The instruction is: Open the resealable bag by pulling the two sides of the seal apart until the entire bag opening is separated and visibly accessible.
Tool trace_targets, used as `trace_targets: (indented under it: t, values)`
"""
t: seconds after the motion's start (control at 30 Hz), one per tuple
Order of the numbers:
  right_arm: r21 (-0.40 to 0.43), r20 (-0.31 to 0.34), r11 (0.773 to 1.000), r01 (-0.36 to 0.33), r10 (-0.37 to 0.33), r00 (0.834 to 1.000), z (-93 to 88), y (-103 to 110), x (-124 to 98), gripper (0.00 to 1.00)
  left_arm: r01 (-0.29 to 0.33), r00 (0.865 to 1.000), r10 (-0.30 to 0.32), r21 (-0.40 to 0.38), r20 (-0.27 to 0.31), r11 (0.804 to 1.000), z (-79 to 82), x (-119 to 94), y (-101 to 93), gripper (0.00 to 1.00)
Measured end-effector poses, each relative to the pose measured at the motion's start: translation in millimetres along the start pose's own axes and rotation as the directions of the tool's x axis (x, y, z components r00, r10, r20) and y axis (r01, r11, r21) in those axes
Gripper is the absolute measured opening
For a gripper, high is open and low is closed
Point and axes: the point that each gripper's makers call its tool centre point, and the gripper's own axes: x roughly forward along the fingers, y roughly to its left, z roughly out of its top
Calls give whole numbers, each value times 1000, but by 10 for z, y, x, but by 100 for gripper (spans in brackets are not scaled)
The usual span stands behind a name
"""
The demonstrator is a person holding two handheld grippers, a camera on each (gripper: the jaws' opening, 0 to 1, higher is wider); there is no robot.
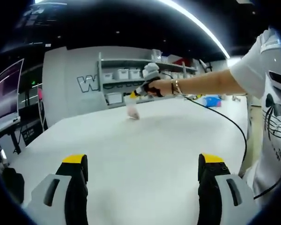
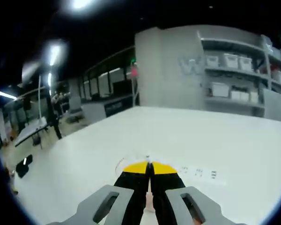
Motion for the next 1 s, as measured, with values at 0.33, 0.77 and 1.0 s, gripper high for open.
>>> trace_targets:
  t: [0.33, 0.77, 1.0]
  values:
    - [-53, -25, 999, -14, 13, 1000, -165, 286, 180, 0, -9, 1000, 9, -8, 4, 1000, -11, -12, 92, 97]
    - [-138, -97, 988, -73, 60, 993, -639, 662, 338, 0, -12, 1000, 12, -18, 9, 1000, -30, -43, 106, 97]
    - [-164, -125, 979, -123, 103, 987, -724, 757, 420, 10, -12, 1000, 13, -16, 15, 1000, -10, -56, 117, 97]
